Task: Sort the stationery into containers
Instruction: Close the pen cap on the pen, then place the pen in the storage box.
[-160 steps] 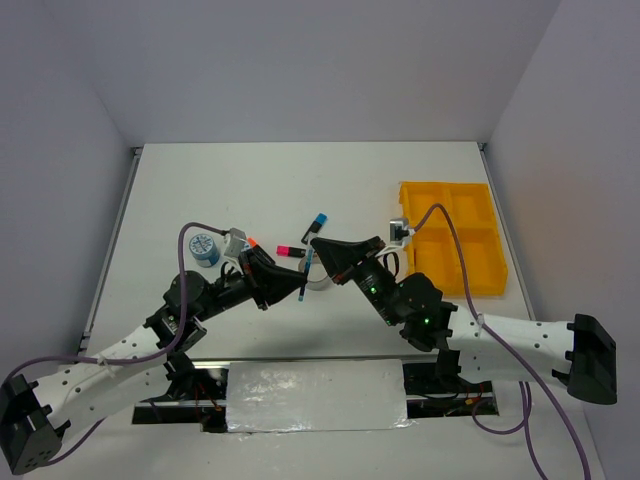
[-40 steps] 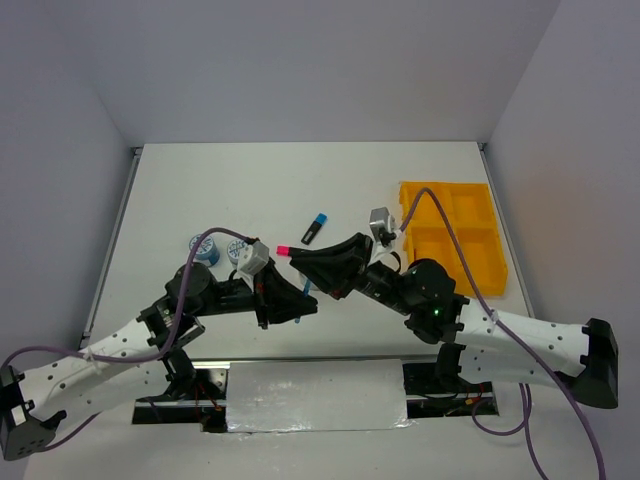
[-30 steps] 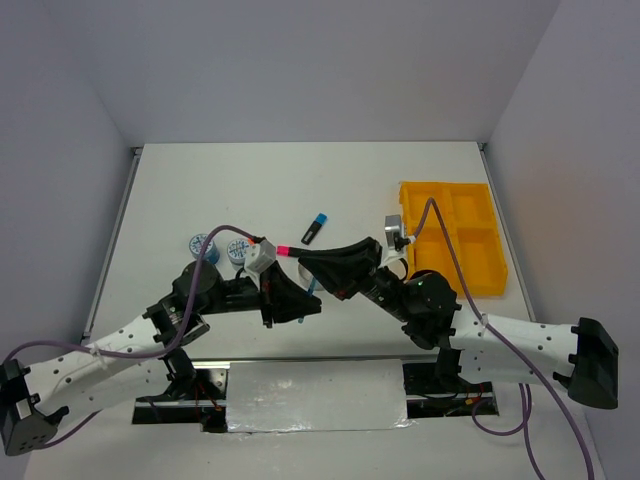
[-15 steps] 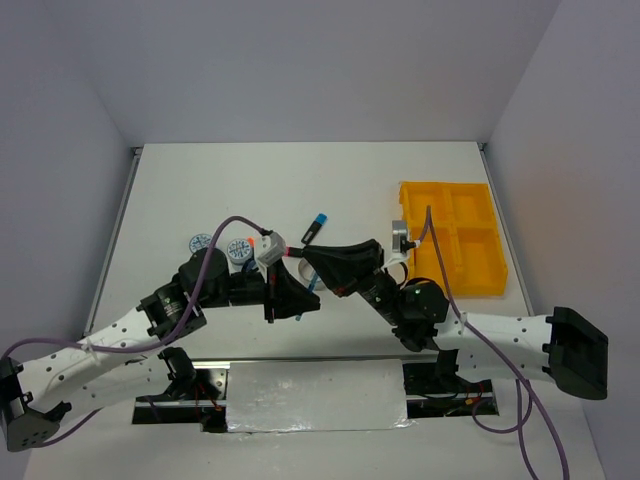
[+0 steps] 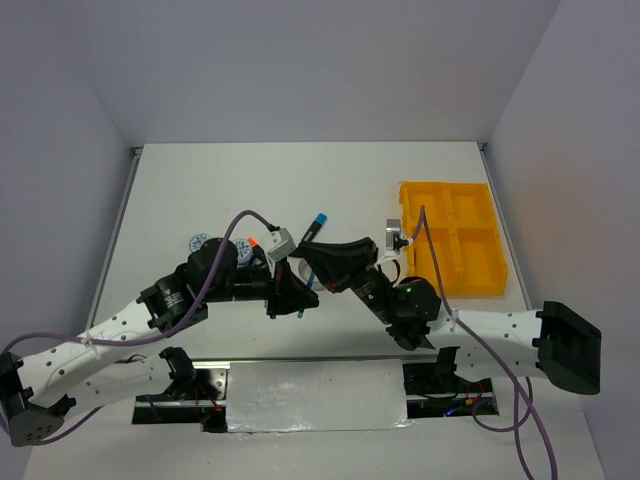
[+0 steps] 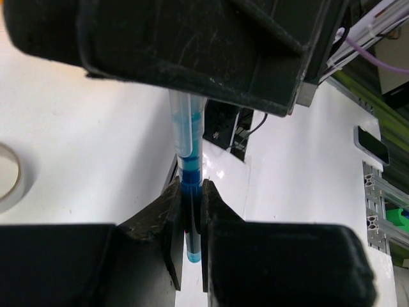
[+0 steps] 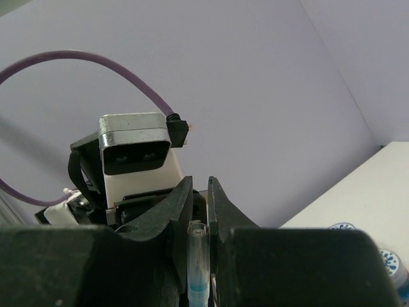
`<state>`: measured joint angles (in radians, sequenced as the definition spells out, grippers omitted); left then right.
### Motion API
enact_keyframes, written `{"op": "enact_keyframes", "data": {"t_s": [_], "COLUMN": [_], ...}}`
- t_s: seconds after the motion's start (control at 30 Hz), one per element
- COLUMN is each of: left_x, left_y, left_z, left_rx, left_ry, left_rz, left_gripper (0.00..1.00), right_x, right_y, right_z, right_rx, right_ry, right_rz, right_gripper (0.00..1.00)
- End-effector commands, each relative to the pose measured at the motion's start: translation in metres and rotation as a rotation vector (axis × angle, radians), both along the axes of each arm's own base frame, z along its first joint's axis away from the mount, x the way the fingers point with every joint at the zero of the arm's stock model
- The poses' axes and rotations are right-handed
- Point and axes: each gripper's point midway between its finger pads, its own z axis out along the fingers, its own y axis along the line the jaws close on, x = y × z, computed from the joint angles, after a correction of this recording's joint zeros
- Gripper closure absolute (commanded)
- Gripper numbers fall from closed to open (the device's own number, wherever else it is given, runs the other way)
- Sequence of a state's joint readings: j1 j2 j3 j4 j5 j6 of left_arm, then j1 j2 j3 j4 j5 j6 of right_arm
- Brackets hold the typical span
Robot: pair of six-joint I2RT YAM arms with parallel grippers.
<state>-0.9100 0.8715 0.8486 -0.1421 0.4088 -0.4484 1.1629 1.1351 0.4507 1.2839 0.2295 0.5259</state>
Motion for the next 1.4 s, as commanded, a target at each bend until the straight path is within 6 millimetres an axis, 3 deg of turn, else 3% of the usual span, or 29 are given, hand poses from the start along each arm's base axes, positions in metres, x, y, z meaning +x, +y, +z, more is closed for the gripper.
{"op": "enact_keyframes", "data": {"t_s": [0.0, 0.2, 0.3, 0.4, 0.47, 0.67, 0.83, 0.9, 0.97, 1.03, 1.1, 1.13, 1.17, 1.2, 1.23, 1.27, 1.3, 1.33, 1.37], "left_x": [0.013, 0.010, 0.008, 0.007, 0.007, 0.005, 0.005, 0.007, 0.022, 0.033, 0.038, 0.047, 0.048, 0.049, 0.060, 0.061, 0.057, 0.061, 0.060], "left_y": [0.008, 0.009, 0.009, 0.005, 0.004, 0.005, 0.002, 0.003, 0.008, 0.013, 0.018, 0.026, 0.035, 0.042, 0.056, 0.067, 0.083, 0.100, 0.111], "left_z": [0.150, 0.090, 0.073, 0.055, 0.044, 0.036, 0.030, 0.026, 0.020, 0.021, 0.000, 0.003, -0.018, -0.021, -0.028, -0.033, -0.045, -0.047, -0.049], "left_rx": [-0.483, -0.454, -0.444, -0.413, -0.395, -0.390, -0.368, -0.356, -0.320, -0.286, -0.184, -0.168, -0.075, -0.044, 0.000, 0.035, 0.113, 0.142, 0.171], "left_ry": [-0.417, -0.346, -0.323, -0.299, -0.284, -0.271, -0.254, -0.235, -0.189, -0.169, -0.102, -0.082, -0.028, 0.014, 0.031, 0.055, 0.122, 0.133, 0.151], "left_rz": [0.076, 0.070, 0.065, 0.050, 0.050, 0.047, 0.041, 0.060, 0.158, 0.230, 0.275, 0.347, 0.393, 0.434, 0.540, 0.591, 0.650, 0.740, 0.780], "left_gripper": [1.00, 1.00, 1.00, 1.00, 1.00, 1.00, 0.99, 0.79, 0.01, 0.01, 0.01, 0.01, 0.01, 0.01, 0.01, 0.01, 0.01, 0.01, 0.01], "right_x": [-0.040, -0.035, -0.035, -0.034, -0.036, -0.043, -0.046, -0.042, -0.030, -0.013, 0.005, 0.024, 0.035, 0.042, 0.067, 0.077, 0.088, 0.098, 0.115], "right_y": [0.036, 0.015, 0.009, 0.006, 0.004, 0.005, 0.003, 0.000, -0.006, -0.017, -0.030, -0.048, -0.059, -0.072, -0.098, -0.114, -0.137, -0.154, -0.187], "right_z": [-0.130, -0.092, -0.080, -0.072, -0.067, -0.052, -0.046, -0.047, -0.052, -0.059, -0.064, -0.073, -0.078, -0.088, -0.095, -0.102, -0.124, -0.127, -0.134], "right_rx": [-0.521, -0.493, -0.485, -0.483, -0.472, -0.432, -0.414, -0.415, -0.445, -0.499, -0.530, -0.561, -0.574, -0.601, -0.607, -0.622, -0.683, -0.707, -0.721], "right_ry": [0.105, 0.098, 0.085, 0.077, 0.067, 0.018, -0.012, -0.004, 0.020, 0.054, 0.086, 0.137, 0.170, 0.221, 0.278, 0.326, 0.418, 0.464, 0.538], "right_rz": [0.194, 0.131, 0.114, 0.103, 0.110, 0.141, 0.149, 0.124, 0.055, -0.018, -0.081, -0.153, -0.191, -0.213, -0.315, -0.375, -0.466, -0.530, -0.646], "right_gripper": [0.88, 0.73, 0.50, 0.42, 0.42, 0.65, 0.99, 1.00, 1.00, 1.00, 1.00, 1.00, 1.00, 1.00, 1.00, 1.00, 1.00, 1.00, 1.00]}}
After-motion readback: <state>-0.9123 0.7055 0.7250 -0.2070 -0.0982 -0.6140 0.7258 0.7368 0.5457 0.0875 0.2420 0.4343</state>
